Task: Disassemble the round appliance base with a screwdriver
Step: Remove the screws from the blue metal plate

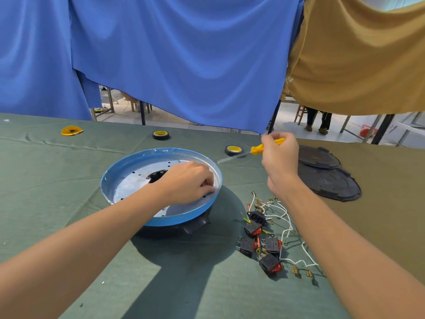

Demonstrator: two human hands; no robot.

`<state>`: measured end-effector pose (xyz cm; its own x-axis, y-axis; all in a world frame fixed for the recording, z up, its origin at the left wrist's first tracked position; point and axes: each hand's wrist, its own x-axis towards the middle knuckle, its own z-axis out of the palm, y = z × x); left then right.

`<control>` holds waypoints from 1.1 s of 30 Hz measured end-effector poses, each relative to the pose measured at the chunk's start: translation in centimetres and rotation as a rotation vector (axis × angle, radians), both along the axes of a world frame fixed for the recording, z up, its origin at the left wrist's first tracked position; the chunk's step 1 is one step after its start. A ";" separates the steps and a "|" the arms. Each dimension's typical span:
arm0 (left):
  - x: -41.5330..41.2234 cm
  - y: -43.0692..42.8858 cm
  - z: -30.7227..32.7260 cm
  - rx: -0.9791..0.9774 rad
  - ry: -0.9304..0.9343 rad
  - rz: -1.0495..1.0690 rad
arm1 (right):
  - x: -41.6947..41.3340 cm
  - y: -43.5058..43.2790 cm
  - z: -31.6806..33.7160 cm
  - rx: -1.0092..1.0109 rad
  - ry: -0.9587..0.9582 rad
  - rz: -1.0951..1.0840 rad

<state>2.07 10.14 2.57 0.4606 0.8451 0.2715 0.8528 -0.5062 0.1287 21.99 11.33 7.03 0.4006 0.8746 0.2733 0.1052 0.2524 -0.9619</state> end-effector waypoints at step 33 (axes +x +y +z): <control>0.7 0.0 -0.3 0.115 -0.091 0.062 | -5.4 -2.3 -5.7 -0.416 -0.041 0.383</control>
